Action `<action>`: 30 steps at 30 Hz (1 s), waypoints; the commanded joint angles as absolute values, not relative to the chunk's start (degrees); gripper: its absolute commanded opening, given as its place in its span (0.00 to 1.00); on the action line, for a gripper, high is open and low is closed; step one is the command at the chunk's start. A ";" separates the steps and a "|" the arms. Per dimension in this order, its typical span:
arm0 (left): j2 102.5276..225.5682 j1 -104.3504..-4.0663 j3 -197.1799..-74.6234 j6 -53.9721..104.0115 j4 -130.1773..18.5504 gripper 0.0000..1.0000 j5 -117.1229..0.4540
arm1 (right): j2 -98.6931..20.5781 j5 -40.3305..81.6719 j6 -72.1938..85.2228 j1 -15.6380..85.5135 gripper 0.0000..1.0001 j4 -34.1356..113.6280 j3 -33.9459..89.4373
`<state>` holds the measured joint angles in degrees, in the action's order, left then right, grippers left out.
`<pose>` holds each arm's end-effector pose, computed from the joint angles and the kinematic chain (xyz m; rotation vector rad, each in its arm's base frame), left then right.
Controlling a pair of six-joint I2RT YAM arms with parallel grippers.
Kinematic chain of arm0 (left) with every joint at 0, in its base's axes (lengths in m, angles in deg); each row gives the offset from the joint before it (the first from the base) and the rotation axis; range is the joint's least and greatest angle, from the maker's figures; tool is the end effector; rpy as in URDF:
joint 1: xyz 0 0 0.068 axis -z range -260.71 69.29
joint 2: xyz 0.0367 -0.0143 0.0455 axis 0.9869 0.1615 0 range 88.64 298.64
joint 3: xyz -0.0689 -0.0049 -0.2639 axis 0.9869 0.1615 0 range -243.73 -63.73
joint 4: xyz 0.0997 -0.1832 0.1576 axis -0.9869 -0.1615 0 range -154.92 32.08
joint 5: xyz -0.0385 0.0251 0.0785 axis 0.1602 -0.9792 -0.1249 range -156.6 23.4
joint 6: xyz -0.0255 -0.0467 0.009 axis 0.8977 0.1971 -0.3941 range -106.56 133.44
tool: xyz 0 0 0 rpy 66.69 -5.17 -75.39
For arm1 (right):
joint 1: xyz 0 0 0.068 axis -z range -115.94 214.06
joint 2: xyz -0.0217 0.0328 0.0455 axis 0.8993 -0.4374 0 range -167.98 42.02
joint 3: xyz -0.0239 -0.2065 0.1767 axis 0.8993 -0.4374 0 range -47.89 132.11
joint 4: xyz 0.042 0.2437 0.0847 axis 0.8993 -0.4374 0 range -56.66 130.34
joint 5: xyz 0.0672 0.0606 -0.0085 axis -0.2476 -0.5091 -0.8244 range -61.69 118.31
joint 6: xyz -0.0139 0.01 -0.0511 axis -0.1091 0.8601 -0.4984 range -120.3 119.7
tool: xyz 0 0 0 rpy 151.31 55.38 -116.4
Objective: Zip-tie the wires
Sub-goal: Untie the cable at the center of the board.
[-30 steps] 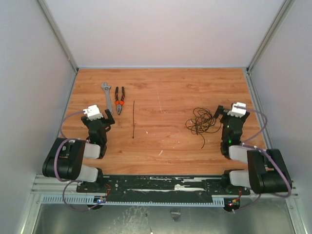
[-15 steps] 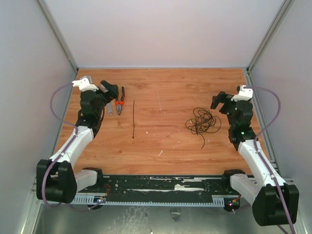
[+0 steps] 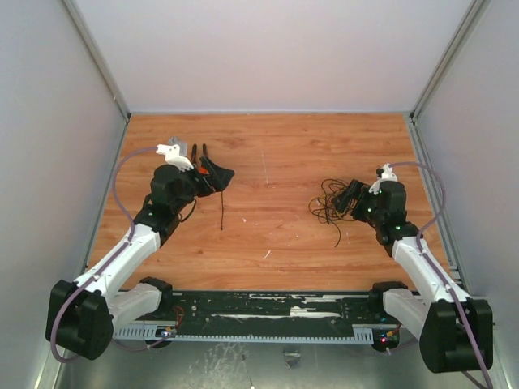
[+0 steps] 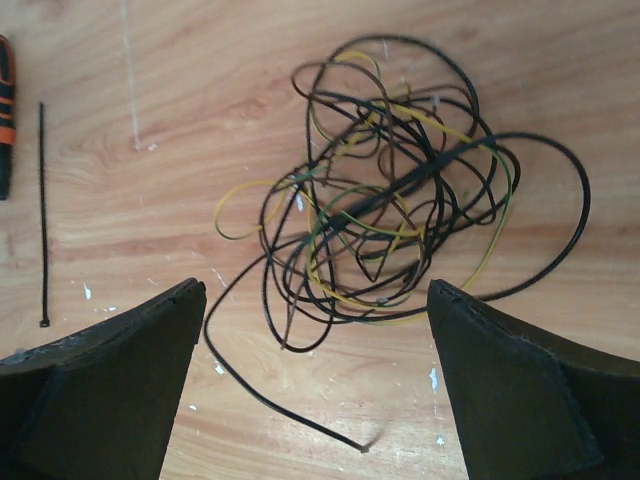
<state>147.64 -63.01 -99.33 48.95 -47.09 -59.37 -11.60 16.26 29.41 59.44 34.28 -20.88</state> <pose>0.2268 -0.0771 0.2738 -0.1944 1.8464 -0.7703 0.1995 0.0235 0.2112 0.3505 2.1540 0.5711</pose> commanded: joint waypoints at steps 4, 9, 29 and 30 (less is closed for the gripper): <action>147.95 -58.77 -100.09 49.38 -46.44 0.98 -58.83 | -16.55 15.25 33.71 58.42 0.91 38.83 -22.35; 153.20 -53.39 -101.37 51.45 -43.85 0.98 -54.98 | -21.16 15.81 34.24 57.54 0.90 42.35 -22.54; 186.80 -28.90 -116.31 72.08 -26.67 0.86 -56.16 | 0.90 38.68 33.62 57.67 0.91 32.34 -19.79; 187.68 -27.80 -117.18 71.92 -27.01 0.86 -56.66 | 2.18 39.58 33.32 57.66 0.91 31.74 -18.96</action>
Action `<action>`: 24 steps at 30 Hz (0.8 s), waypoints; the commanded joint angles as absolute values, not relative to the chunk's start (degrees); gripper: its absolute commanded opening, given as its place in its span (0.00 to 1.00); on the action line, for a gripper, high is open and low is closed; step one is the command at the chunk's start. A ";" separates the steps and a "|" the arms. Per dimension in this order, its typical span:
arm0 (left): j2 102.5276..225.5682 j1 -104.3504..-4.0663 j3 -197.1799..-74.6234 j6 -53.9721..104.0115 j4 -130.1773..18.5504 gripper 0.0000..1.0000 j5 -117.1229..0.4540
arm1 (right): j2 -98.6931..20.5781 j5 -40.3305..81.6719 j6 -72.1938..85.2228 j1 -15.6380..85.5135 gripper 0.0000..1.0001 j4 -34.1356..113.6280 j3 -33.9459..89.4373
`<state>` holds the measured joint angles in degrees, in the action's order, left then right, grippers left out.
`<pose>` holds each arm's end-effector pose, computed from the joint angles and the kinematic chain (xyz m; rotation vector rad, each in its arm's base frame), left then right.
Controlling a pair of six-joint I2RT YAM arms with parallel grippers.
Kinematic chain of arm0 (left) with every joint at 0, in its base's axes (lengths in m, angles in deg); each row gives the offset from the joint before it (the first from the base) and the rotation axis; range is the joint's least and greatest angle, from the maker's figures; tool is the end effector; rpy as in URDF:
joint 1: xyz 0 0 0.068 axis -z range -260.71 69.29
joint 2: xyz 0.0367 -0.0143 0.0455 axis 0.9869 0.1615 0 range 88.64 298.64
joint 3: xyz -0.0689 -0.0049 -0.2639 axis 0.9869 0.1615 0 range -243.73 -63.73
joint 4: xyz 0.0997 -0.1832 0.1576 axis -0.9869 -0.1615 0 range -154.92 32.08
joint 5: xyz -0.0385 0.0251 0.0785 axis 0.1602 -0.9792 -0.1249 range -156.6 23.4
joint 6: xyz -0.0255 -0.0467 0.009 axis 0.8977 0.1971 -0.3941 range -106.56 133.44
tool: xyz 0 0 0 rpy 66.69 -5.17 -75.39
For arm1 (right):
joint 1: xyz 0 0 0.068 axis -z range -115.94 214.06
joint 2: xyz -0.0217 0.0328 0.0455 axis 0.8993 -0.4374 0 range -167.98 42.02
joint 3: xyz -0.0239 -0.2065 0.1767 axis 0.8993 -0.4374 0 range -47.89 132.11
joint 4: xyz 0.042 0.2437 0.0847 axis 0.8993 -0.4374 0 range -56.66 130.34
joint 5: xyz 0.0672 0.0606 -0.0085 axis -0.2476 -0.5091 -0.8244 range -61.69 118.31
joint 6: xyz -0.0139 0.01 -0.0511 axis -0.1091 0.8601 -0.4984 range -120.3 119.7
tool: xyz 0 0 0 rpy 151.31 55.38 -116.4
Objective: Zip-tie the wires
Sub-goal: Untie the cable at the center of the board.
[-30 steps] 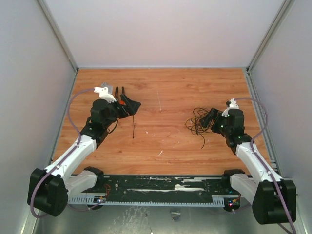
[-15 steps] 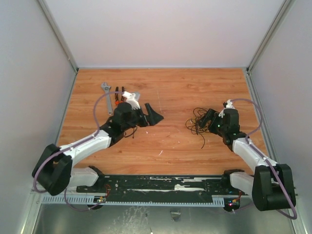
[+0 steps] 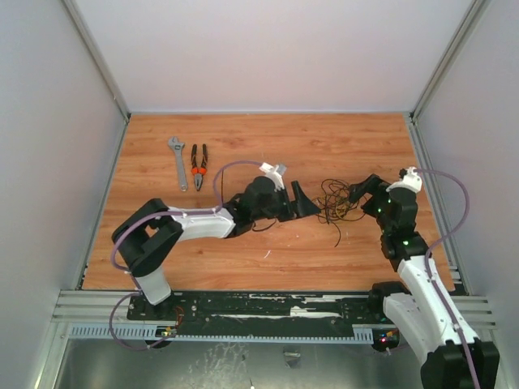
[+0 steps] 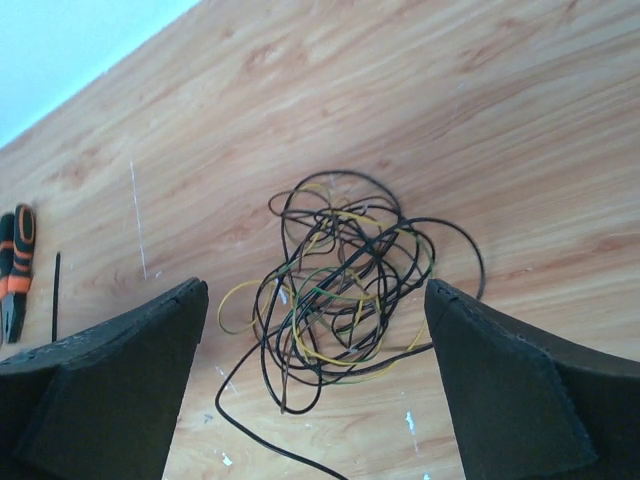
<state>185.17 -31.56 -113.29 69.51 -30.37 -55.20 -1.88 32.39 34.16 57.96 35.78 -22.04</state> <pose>0.2327 -0.2798 0.2014 0.0219 2.1780 -1.3534 0.1815 0.0168 0.2356 0.5319 1.9128 0.3923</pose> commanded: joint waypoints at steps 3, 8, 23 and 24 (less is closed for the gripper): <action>190.64 -24.59 -119.93 71.25 -29.04 0.85 -57.83 | 5.16 41.59 33.06 57.73 0.90 30.18 -17.21; 197.06 -20.96 -124.46 71.97 -29.10 0.74 -57.59 | 8.35 42.63 33.31 57.69 0.90 28.47 -15.04; 208.08 -18.57 -134.75 67.89 -34.62 0.69 -62.41 | 11.12 43.02 32.25 57.75 0.90 27.40 -13.25; 208.73 -18.53 -135.47 67.60 -34.51 0.68 -62.49 | 11.09 43.06 32.22 57.72 0.90 27.34 -13.26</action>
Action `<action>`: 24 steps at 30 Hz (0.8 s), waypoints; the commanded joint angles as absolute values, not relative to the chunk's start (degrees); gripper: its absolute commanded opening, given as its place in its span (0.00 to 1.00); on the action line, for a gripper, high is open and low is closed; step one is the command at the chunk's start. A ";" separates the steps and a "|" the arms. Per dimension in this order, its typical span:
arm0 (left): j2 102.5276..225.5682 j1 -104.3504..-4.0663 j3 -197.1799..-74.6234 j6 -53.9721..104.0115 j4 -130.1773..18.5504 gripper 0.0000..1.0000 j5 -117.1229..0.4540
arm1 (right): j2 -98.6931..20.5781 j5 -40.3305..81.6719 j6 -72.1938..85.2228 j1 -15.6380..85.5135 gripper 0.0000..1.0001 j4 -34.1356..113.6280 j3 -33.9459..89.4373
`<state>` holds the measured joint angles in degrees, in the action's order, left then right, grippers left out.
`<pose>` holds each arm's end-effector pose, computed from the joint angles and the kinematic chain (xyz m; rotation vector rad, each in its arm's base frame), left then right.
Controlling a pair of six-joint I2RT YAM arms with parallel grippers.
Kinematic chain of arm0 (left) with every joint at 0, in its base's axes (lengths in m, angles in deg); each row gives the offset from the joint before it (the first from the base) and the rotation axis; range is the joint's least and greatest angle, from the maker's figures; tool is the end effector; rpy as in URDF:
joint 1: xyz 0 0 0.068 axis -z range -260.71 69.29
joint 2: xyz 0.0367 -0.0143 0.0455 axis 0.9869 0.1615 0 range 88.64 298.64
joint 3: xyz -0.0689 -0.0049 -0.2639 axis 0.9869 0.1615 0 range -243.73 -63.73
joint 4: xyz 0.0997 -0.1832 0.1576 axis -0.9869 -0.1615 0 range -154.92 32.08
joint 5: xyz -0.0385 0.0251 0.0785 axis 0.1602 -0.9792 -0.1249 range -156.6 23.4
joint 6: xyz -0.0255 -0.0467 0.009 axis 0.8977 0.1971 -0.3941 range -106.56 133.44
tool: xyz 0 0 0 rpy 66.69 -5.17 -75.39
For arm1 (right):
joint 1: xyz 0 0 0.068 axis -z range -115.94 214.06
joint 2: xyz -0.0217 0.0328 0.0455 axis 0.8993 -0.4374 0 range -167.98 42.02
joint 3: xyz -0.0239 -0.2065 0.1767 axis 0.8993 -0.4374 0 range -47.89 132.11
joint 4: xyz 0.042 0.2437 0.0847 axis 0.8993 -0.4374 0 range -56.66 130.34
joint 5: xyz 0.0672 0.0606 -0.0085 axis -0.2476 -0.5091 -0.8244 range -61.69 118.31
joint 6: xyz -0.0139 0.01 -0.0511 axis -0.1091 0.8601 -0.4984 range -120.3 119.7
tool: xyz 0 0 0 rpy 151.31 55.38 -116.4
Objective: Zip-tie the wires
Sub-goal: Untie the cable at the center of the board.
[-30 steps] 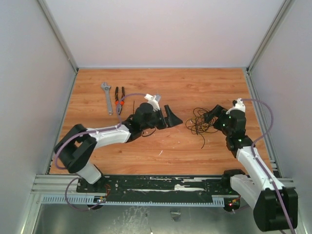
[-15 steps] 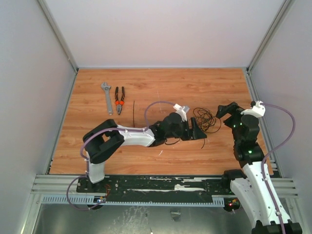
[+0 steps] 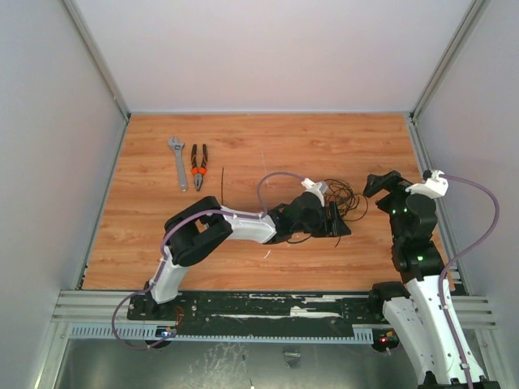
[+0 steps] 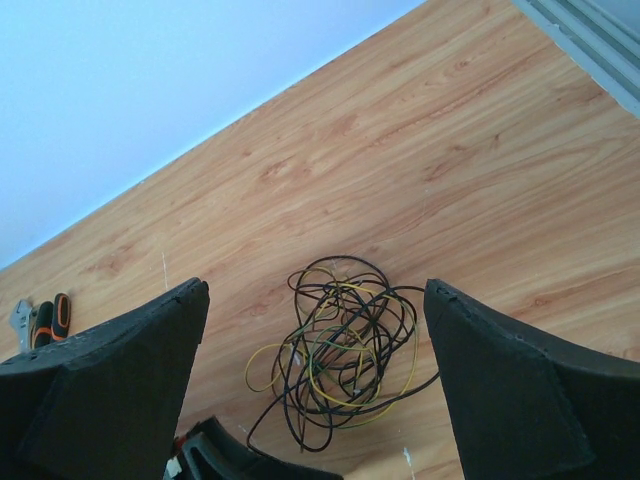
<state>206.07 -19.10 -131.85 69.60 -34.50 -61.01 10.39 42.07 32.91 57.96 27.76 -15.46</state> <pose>0.2087 -0.3935 0.1534 0.1808 2.3127 -1.3015 0.1456 0.0070 0.2931 0.5838 1.6807 0.2829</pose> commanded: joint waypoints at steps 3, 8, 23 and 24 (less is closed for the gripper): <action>210.10 -18.22 -137.38 66.28 -34.32 0.61 -63.25 | 10.97 42.96 31.90 57.74 0.90 27.58 -13.35; 209.89 -18.11 -138.37 64.03 -35.51 0.42 -65.38 | 10.51 42.38 31.62 57.72 0.89 28.06 -13.85; 211.09 -18.09 -140.39 60.38 -38.84 0.40 -70.92 | 8.59 39.22 32.39 57.72 0.88 30.57 -15.34; 211.42 -18.08 -141.19 60.17 -38.84 0.41 -70.85 | 8.55 39.09 32.39 57.73 0.88 30.67 -15.46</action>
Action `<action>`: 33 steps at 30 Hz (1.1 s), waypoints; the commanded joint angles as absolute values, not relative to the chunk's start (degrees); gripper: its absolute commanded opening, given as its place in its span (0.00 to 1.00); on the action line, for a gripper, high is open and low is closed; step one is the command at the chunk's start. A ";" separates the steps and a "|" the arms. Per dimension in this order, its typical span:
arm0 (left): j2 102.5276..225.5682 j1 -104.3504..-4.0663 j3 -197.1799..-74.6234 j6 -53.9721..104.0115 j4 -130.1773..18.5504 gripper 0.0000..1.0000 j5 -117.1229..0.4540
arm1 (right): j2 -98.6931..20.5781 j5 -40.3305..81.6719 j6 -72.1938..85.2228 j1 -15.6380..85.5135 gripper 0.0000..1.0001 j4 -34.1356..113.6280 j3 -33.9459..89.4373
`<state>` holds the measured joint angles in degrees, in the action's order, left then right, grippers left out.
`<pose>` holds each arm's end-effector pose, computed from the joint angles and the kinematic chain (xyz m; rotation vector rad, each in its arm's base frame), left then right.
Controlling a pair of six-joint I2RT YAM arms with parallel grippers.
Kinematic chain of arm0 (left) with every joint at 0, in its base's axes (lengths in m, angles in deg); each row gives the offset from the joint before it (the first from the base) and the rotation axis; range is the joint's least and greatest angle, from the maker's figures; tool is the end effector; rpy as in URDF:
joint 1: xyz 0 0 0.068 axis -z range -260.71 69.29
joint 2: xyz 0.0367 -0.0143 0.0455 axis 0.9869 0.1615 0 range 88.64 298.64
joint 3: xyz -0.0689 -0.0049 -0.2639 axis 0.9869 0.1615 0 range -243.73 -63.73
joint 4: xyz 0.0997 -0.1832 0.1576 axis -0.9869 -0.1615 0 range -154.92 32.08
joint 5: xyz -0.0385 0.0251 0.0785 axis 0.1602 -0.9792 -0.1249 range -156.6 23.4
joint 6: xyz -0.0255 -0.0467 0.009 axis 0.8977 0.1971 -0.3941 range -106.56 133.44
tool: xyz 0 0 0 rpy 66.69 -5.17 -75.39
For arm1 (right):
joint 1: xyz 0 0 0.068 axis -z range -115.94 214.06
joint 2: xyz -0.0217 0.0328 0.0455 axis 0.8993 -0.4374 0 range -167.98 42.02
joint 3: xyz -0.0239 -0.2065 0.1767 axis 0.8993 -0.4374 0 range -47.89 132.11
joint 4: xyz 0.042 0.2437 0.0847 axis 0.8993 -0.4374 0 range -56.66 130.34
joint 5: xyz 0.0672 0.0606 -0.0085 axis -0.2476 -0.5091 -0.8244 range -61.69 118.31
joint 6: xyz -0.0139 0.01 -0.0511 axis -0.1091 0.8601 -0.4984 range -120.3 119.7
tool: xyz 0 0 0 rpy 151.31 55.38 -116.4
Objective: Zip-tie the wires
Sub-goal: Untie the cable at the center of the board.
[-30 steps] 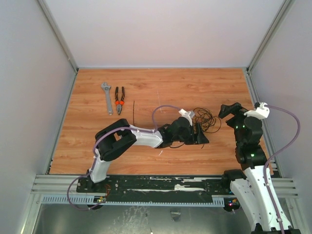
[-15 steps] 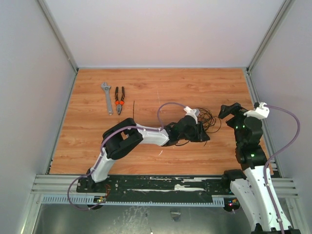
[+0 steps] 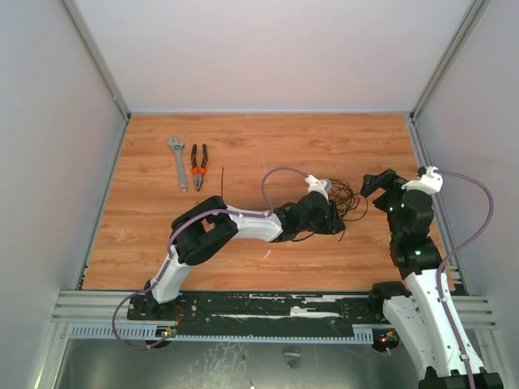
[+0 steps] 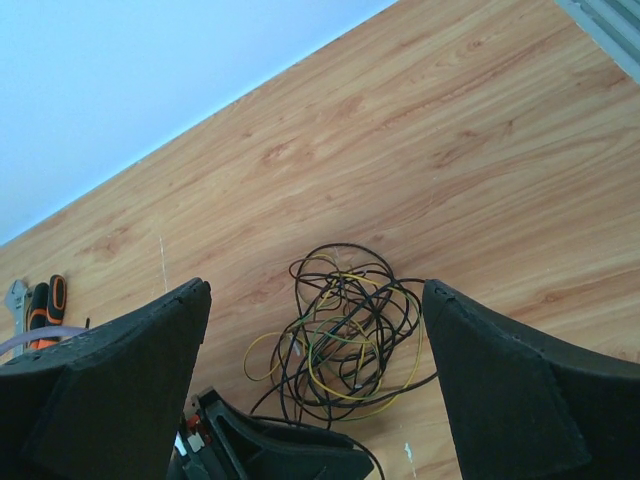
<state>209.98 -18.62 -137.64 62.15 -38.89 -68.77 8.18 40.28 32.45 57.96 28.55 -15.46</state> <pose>0.2183 -0.4091 0.1470 0.2394 2.2626 -1.0918 0.1529 0.0088 0.2896 0.5603 1.7169 0.2964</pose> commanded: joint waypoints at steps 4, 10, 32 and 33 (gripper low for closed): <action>212.13 -18.13 -142.35 59.98 -37.02 0.44 -70.01 | 8.36 38.95 31.83 57.67 0.88 30.67 -15.29; 212.84 -17.95 -142.41 60.50 -36.03 0.46 -69.27 | 8.67 39.36 31.21 57.77 0.88 30.79 -15.46; 216.58 -17.88 -146.87 60.31 -40.88 0.56 -73.60 | 7.13 37.45 32.29 57.66 0.88 32.42 -17.20; 216.95 -17.87 -147.39 60.22 -41.40 0.57 -73.98 | 7.09 37.41 32.38 57.68 0.88 32.50 -17.33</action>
<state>214.79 -18.58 -144.90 60.99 -38.78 -71.13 6.91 38.09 32.23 57.96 30.56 -16.62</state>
